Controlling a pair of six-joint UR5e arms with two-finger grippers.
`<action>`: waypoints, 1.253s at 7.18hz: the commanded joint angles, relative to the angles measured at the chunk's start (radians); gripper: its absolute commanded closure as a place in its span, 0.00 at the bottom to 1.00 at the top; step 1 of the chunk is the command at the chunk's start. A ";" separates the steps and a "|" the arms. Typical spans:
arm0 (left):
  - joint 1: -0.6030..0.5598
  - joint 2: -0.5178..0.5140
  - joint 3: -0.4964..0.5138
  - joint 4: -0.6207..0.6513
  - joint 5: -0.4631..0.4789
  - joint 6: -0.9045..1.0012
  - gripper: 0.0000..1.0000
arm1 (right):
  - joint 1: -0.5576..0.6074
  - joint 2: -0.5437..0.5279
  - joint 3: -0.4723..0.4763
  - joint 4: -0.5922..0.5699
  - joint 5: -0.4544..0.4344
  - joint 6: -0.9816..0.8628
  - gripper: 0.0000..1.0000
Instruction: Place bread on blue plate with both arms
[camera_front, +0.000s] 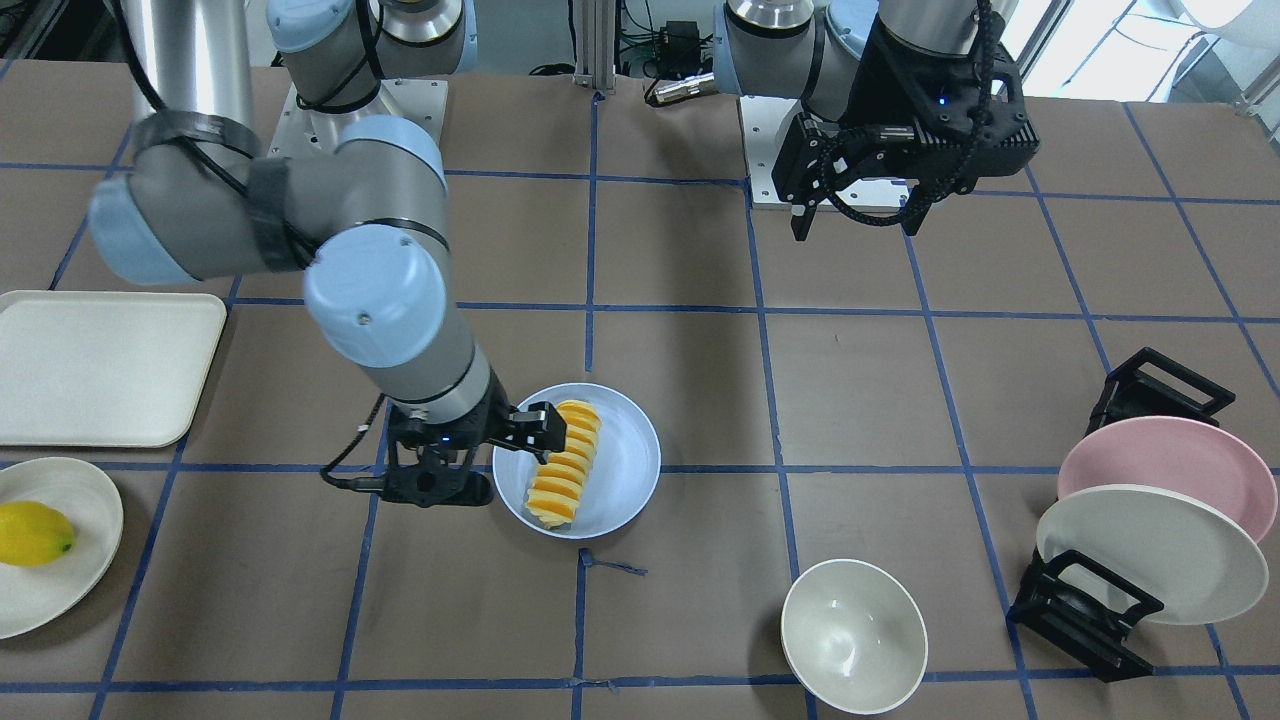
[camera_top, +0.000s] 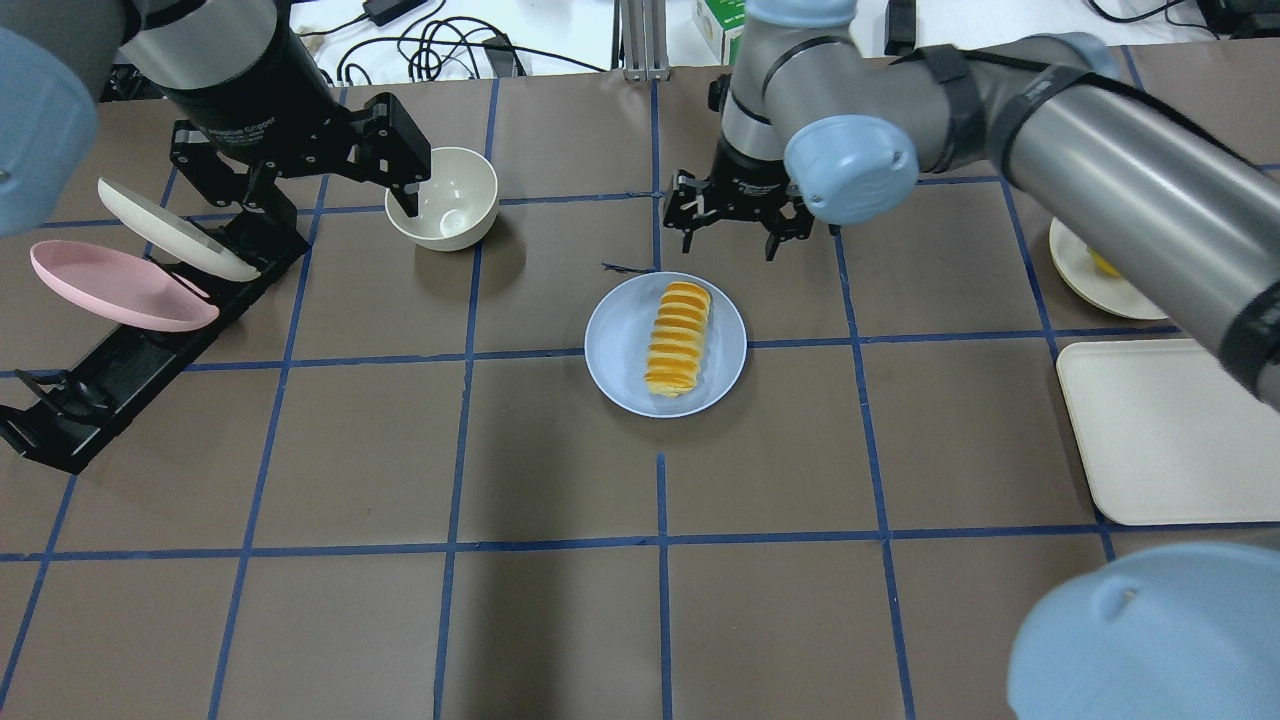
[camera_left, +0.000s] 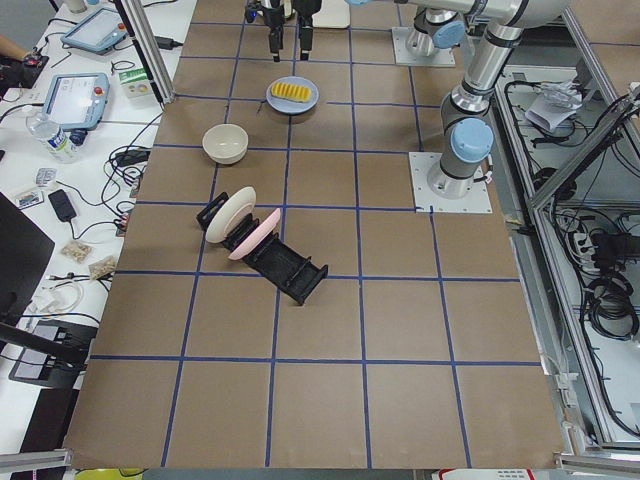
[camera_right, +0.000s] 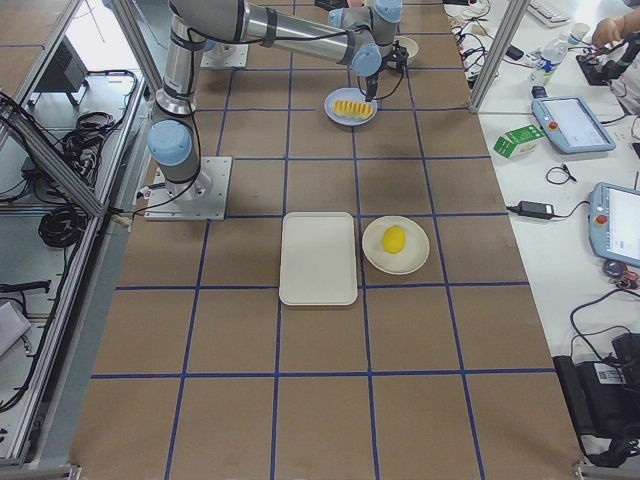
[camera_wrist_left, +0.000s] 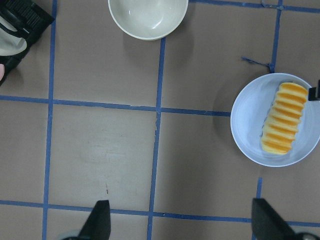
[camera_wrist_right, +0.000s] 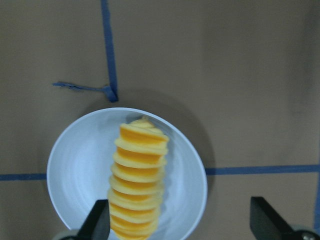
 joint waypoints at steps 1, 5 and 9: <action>-0.001 0.002 -0.002 0.000 0.000 0.000 0.00 | -0.128 -0.156 0.008 0.190 -0.115 -0.123 0.00; 0.000 0.002 0.000 0.002 0.000 0.000 0.00 | -0.160 -0.381 0.063 0.361 -0.144 -0.147 0.00; -0.001 0.005 -0.002 -0.003 0.003 0.002 0.00 | -0.160 -0.415 0.105 0.350 -0.142 -0.157 0.00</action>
